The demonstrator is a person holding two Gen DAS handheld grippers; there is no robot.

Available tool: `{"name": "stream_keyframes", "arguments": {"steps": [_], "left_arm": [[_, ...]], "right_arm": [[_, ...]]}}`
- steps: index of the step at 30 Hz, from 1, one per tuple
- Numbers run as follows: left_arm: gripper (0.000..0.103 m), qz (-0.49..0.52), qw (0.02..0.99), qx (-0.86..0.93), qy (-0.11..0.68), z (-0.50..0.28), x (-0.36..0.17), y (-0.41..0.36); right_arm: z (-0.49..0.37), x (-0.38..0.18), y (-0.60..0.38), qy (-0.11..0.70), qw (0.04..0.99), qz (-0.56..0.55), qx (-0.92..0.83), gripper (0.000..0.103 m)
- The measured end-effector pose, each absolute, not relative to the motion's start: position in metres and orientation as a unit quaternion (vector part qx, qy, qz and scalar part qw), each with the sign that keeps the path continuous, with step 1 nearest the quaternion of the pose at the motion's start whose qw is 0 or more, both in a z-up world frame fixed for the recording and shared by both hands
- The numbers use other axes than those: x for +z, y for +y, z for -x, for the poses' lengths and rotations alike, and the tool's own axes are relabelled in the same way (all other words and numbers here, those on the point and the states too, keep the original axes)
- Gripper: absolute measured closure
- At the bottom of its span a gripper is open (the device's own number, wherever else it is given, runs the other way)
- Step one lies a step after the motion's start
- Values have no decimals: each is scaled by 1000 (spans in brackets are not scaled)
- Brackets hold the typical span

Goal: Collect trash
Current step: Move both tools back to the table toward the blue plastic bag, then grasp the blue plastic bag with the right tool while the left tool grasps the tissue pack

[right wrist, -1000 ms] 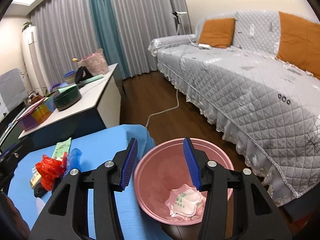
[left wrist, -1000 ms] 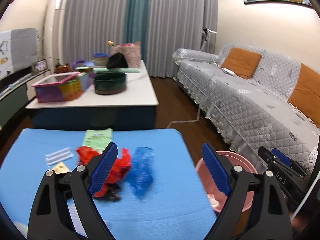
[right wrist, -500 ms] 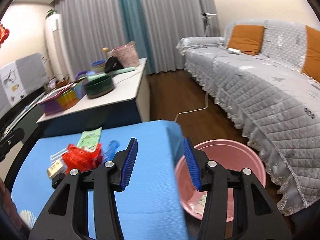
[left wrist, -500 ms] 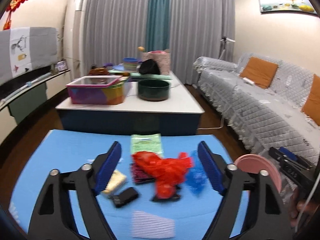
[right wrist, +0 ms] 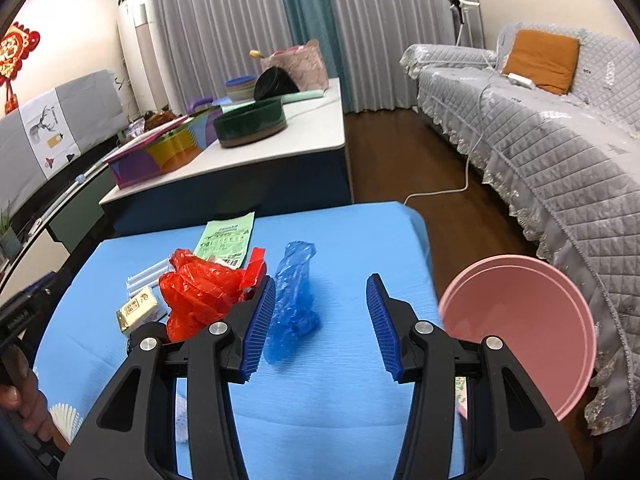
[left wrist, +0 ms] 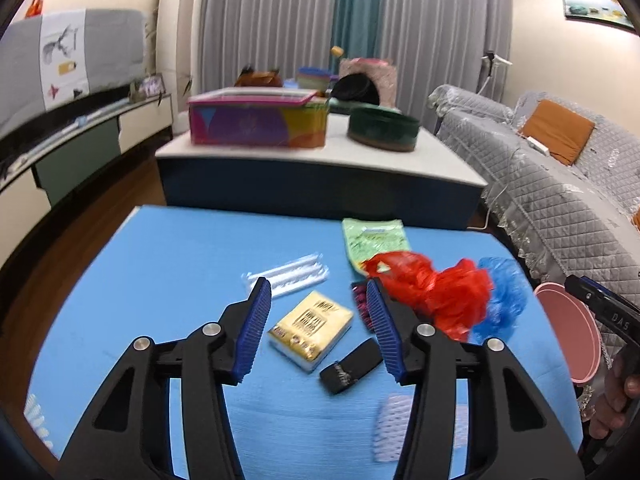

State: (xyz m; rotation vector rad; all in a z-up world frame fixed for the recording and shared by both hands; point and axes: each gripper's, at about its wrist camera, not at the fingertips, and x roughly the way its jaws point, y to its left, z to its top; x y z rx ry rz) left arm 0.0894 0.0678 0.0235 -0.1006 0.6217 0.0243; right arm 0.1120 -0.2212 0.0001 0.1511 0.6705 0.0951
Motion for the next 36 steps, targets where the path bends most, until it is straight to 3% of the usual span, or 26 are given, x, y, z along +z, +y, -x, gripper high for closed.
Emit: {"name": "stream_keyframes", "arguments": {"steps": [7,14,18,30,36], "left_arm": [[53,73,935,20,347,-113,-11,82],[35,76,920,15,383,-140,-40,82],[30,65,913,13,403,-152,-52,76],[28,50,894,12,446,-168,-73,67],[33,55,892,19,448,-169,-74,70]], "right_arm": [[-132,-19,-205,355,931,-64,61,55],[-149,-41,-198,384,918,-61,70,55],[-157,-51,-196,401,911,-62,74,53],[-164,-64,-194,419,903,-55,75,53],[-162,-61,-194,417,904,-53,77,60]]}}
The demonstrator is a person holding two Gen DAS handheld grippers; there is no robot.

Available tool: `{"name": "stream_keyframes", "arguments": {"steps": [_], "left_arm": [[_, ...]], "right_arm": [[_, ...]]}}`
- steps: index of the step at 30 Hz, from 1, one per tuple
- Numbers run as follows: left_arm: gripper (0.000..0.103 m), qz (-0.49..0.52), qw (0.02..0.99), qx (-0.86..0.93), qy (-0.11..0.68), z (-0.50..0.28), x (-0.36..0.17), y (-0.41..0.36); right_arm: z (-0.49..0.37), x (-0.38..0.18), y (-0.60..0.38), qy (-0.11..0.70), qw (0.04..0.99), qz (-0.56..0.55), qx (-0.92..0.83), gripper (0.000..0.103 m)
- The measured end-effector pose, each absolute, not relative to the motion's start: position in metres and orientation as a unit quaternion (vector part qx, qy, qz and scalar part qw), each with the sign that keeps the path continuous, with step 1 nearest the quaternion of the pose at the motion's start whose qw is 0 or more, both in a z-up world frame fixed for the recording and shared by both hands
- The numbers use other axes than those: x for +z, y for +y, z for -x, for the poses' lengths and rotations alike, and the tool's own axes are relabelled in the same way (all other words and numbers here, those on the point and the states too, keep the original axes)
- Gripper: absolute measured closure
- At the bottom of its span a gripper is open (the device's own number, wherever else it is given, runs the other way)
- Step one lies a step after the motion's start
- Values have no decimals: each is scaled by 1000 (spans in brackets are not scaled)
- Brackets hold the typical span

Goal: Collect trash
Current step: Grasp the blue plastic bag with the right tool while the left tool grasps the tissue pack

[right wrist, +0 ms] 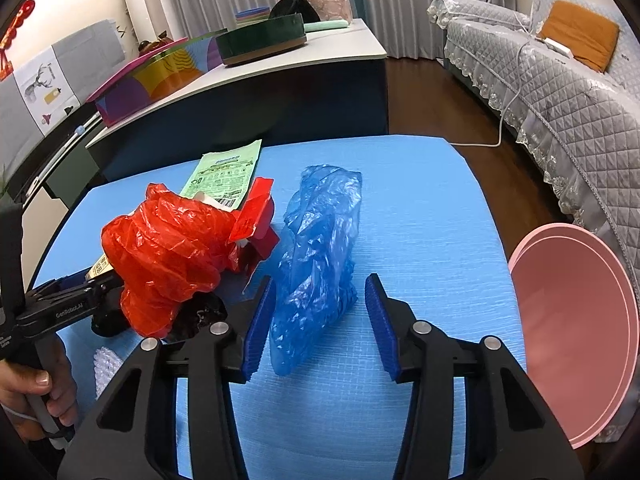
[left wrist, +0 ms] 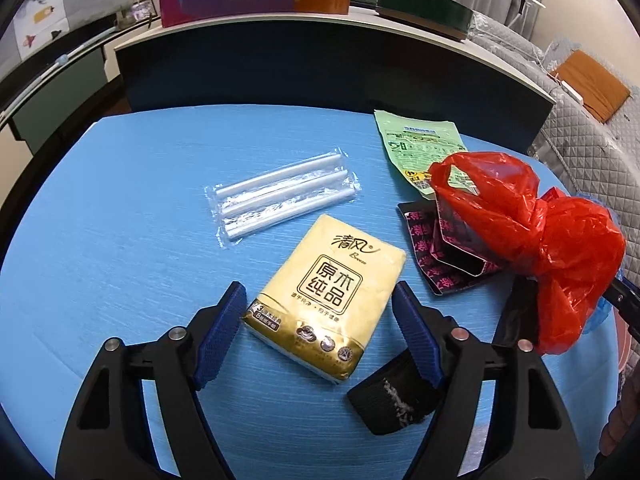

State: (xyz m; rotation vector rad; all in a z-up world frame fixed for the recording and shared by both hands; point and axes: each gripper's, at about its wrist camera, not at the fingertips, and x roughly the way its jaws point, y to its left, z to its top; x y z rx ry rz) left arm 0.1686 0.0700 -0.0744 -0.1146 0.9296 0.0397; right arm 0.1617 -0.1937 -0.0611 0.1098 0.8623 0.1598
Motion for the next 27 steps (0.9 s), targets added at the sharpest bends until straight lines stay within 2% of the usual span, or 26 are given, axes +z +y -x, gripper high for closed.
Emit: {"name": "stream_keyframes", "arguments": {"steps": [3,11,27], "left_arm": [[38,49,892,21,449,-168,-75,69],[47,43,899,28,435,-163,-65,69],[50,37,921,26,387,-141,-37,61]], "right_arm": [[-161,-60,-194,417,904,-54,78,67],[-153,-52,-193,408,908,-49,88,96],[-123,-20,-203,360,929,-36,72,99]]}}
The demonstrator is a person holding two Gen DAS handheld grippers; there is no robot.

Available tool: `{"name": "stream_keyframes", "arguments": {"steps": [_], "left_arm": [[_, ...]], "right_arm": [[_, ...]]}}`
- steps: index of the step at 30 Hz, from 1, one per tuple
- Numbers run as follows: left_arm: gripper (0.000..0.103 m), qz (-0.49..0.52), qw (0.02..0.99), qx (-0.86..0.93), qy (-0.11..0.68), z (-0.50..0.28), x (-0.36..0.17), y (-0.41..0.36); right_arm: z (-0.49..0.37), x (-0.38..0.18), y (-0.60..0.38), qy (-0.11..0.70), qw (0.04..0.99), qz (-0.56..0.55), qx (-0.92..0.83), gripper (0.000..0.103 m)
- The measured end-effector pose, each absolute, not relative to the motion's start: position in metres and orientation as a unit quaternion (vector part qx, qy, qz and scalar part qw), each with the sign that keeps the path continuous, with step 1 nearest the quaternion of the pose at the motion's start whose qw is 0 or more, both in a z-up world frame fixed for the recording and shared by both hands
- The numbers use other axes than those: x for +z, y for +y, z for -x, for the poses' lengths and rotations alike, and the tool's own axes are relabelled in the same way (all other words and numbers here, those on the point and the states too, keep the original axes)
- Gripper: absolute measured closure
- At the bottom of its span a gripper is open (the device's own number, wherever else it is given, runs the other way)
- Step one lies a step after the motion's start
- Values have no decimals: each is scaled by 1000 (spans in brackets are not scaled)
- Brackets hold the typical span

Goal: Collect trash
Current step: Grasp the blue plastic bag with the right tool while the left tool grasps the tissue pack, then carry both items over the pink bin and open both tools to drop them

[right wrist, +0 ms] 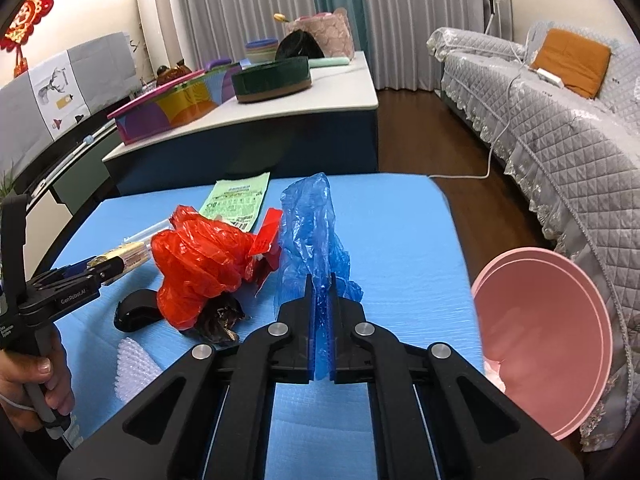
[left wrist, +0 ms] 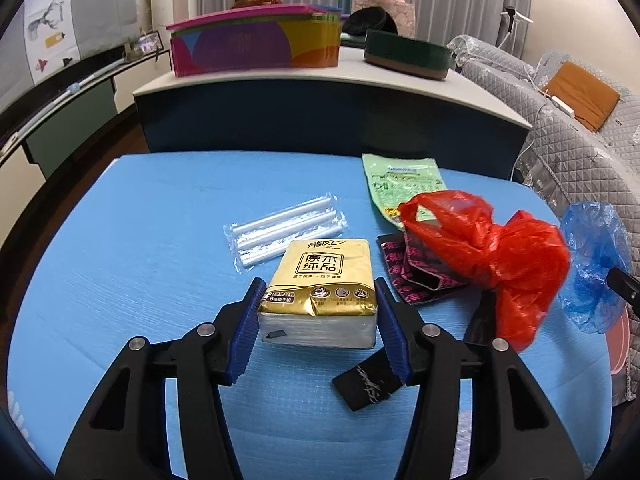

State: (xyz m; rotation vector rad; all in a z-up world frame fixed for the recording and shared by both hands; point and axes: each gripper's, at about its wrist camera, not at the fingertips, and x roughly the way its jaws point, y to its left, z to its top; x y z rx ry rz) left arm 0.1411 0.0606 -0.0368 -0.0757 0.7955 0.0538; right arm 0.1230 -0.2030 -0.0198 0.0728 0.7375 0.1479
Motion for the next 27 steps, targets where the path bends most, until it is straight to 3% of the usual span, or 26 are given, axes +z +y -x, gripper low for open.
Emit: {"name": "stream_keyframes", "arguments": {"steps": [27], "left_arm": [[50,49,946,-7,321,-89,23,12]], "right_arm": [[-80,24,-253,306,950,-57,34,99]]}}
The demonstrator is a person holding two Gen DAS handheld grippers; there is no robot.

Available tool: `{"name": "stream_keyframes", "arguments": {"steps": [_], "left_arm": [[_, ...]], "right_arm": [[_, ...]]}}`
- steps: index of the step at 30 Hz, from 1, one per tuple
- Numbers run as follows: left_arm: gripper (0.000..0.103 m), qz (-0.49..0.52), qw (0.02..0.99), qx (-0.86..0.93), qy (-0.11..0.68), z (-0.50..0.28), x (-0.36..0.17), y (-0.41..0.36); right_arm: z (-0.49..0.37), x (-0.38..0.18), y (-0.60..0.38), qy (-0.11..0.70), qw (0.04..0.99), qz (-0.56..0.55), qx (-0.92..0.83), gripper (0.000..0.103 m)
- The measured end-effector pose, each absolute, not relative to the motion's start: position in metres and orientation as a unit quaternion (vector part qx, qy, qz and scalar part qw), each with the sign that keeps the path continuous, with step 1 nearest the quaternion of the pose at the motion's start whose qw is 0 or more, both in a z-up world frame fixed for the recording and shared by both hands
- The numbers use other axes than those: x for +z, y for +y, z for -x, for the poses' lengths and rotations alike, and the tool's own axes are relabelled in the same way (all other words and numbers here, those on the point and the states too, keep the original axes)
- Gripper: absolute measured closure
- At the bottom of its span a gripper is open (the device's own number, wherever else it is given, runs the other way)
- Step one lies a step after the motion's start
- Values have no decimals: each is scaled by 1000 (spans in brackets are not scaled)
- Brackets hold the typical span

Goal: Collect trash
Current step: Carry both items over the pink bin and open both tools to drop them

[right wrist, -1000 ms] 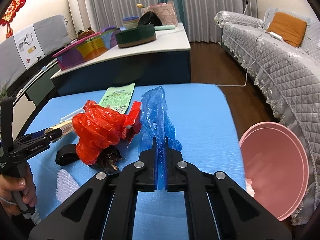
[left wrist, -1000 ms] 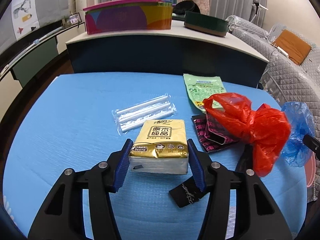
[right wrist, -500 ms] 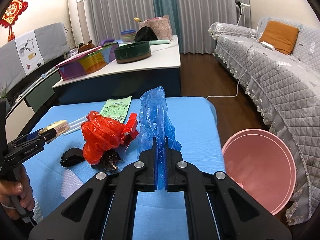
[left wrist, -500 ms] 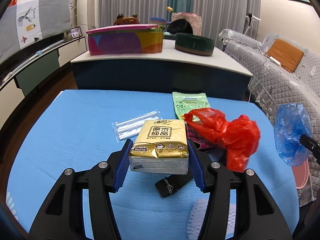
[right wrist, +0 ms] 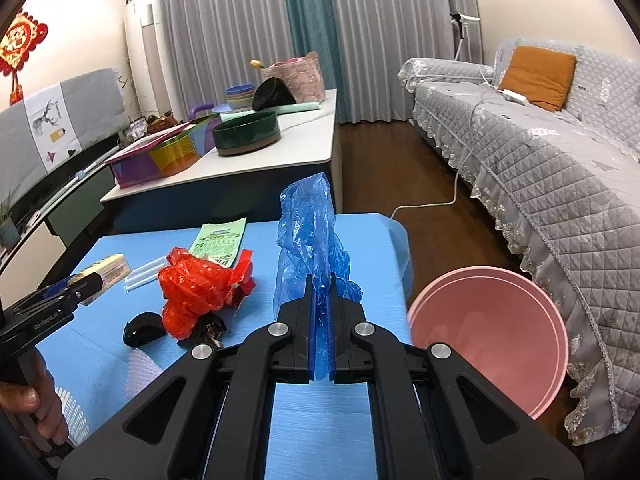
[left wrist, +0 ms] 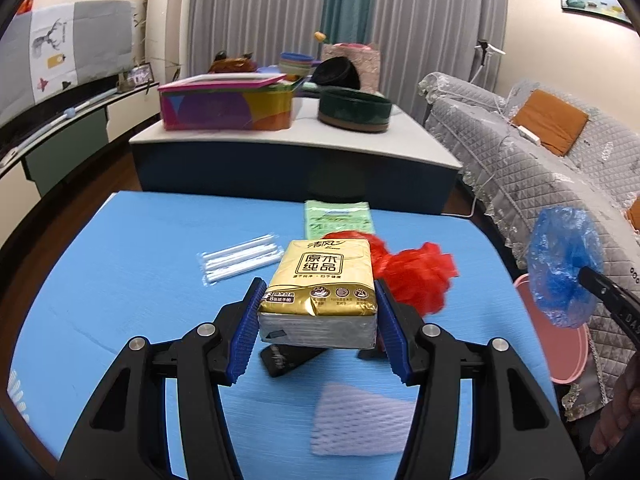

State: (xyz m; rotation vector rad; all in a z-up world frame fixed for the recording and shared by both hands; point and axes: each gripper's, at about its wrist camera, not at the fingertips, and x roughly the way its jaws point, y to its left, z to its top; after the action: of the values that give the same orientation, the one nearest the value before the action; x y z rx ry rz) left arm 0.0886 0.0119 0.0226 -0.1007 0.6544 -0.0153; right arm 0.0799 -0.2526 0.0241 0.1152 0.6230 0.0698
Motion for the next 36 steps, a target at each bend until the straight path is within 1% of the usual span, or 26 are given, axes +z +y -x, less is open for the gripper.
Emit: {"name": "stream_keyframes", "arguments": {"steps": [18,36], "left_arm": [[50,24,949,-79,304,-88,46,-89],[50,3,941,-150,303,-107,47,-180]], "right_arm": [[-63,38,-324,291,952,-89,-32,99],[-54,41,-387,282,950,-109,-84,99]]}}
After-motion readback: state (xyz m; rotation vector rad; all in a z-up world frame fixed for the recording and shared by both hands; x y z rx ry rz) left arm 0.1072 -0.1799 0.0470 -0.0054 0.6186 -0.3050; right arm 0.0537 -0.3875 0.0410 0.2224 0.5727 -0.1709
